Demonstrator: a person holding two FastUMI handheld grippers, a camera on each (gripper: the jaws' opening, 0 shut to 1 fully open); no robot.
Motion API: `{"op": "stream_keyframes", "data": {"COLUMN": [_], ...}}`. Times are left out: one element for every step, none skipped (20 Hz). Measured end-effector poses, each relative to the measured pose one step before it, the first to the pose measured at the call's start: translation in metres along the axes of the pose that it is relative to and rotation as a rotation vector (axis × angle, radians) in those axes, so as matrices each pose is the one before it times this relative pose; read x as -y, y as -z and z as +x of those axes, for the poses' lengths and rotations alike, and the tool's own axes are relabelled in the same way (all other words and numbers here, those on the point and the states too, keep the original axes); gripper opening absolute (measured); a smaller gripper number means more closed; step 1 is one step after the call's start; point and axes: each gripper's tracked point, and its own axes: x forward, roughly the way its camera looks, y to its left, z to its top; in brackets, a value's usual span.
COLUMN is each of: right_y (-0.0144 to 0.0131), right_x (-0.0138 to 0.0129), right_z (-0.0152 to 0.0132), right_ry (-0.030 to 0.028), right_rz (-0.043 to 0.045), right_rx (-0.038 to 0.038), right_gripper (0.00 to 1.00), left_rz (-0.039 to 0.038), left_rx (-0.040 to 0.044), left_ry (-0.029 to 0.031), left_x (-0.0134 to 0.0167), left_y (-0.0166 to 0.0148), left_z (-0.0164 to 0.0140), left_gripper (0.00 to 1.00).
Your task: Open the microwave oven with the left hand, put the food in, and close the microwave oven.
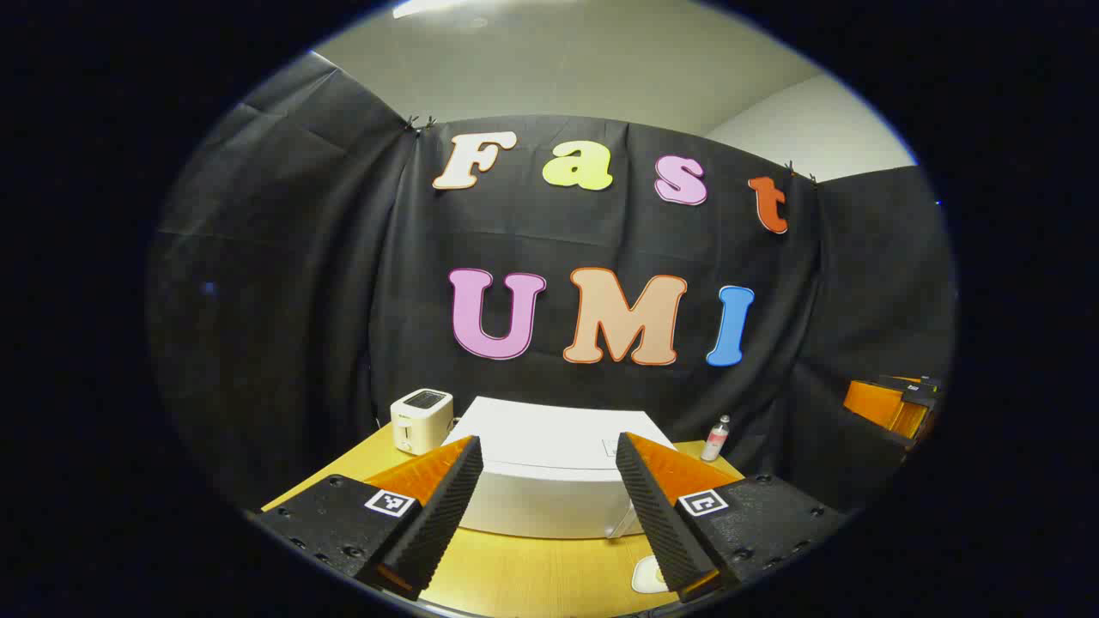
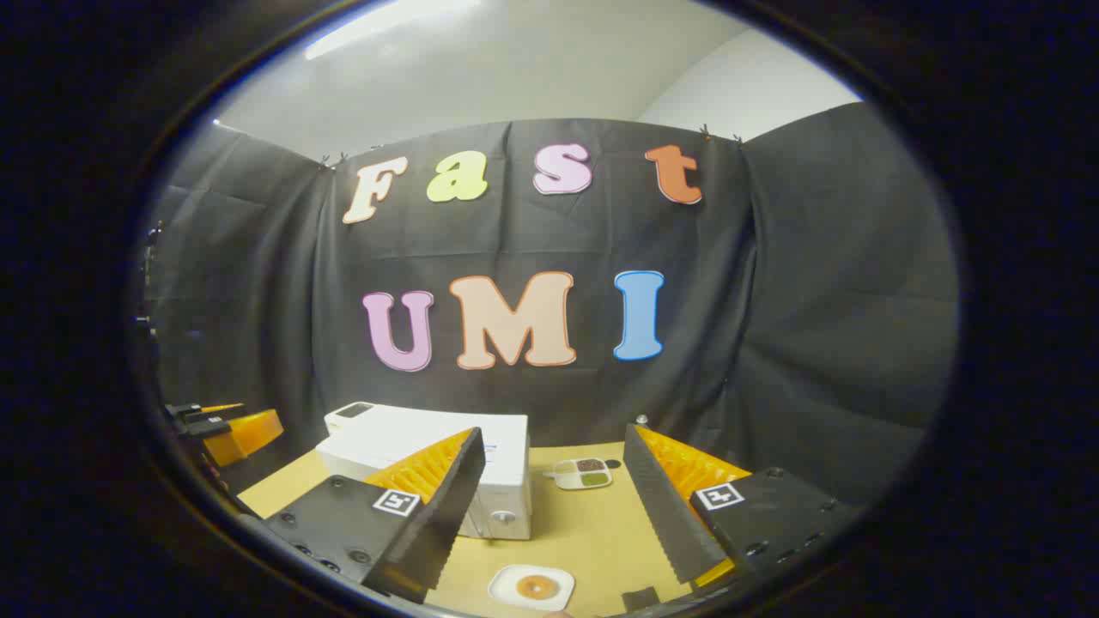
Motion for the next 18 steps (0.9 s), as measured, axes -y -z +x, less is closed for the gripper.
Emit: {"op": "stream_keyframes", "data": {"right_y": [0.00045,0.00046,0.00134,0.00387,0.00260,0.00067,0.00070,0.00160,0.00171,0.00078,0.00208,0.00081,0.00333,0.00109,0.00231,0.00208,0.00297,0.00328], "right_x": [0.00368,0.00311,0.00072,0.00184,-0.00072,-0.00109,0.00110,0.00047,0.00118,0.00189,0.00265,0.00070,0.00146,0.00223,0.00346,0.00263,0.00164,0.00112], "right_z": [0.00160,0.00115,0.00202,0.00097,0.00166,0.00168,0.00125,0.00210,0.00150,0.00193,0.00179,0.00153,0.00225,0.00189,0.00196,0.00159,0.00232,0.00239], "right_ry": [0.00670,0.00352,0.00174,0.00217,-0.00523,-0.00500,-0.00360,-0.00416,-0.00145,0.00138,0.00026,-0.00178,-0.00049,0.00259,0.00688,0.00668,0.00424,0.00220], "right_rz": [-0.00843,-0.01233,-0.01128,-0.00733,-0.00232,0.00174,0.00453,0.00449,0.00268,0.00247,0.00405,0.00423,0.00309,0.00185,0.00137,0.00274,0.00394,0.00560], "right_rx": [-0.00016,0.00334,-0.00243,-0.00921,-0.00338,0.00077,-0.00072,-0.00168,-0.00238,-0.00227,-0.00306,-0.00529,-0.00687,-0.00622,-0.00702,-0.00724,-0.01007,-0.01106], "right_gripper": [0.93,0.93,0.93,0.93,0.93,0.93,0.93,0.93,0.93,0.93,0.93,0.93,0.93,0.93,0.93,0.93,0.93,0.93], "left_rz": [0.01561,0.01656,0.01128,0.00448,-0.00137,-0.00659,-0.00441,-0.00057,0.00120,-0.00026,-0.00063,0.00067,0.00276,0.00420,0.00272,-0.00037,-0.00288,-0.00379], "left_rx": [0.00558,0.01170,0.00840,0.00216,-0.00217,0.00050,-0.00180,-0.00401,-0.00068,0.00002,-0.00114,0.00098,-0.00125,-0.00575,-0.00501,-0.00484,-0.00384,-0.00469], "left_ry": [-0.00217,-0.00099,-0.00350,-0.00142,0.00593,0.01366,0.00998,0.00240,-0.00094,-0.00081,-0.00019,0.00137,0.00158,-0.00154,-0.00474,-0.00610,-0.00501,-0.00450], "left_x": [0.00090,0.00123,0.00069,0.00067,0.00197,0.00285,0.00284,0.00464,0.00241,0.00044,0.00108,0.00281,0.00163,0.00091,0.00066,0.00096,0.00065,0.00102], "left_y": [-0.00178,-0.00212,-0.00214,-0.00088,0.00003,-0.00030,-0.00070,0.00173,-0.00020,-0.00008,-0.00032,0.00002,-0.00052,0.00323,0.00127,0.00038,0.00078,0.00248], "left_z": [-0.00146,-0.00115,-0.00019,-0.00103,-0.00005,-0.00042,0.00202,0.00507,0.00251,0.00154,0.00222,0.00100,0.00087,0.00032,0.00092,0.00128,0.00118,0.00185], "left_gripper": [0.96,0.96,0.96,0.96,0.96,0.96,0.96,0.95,0.96,0.96,0.93,0.96,0.96,0.96,0.96,0.93,0.93,0.93]}}
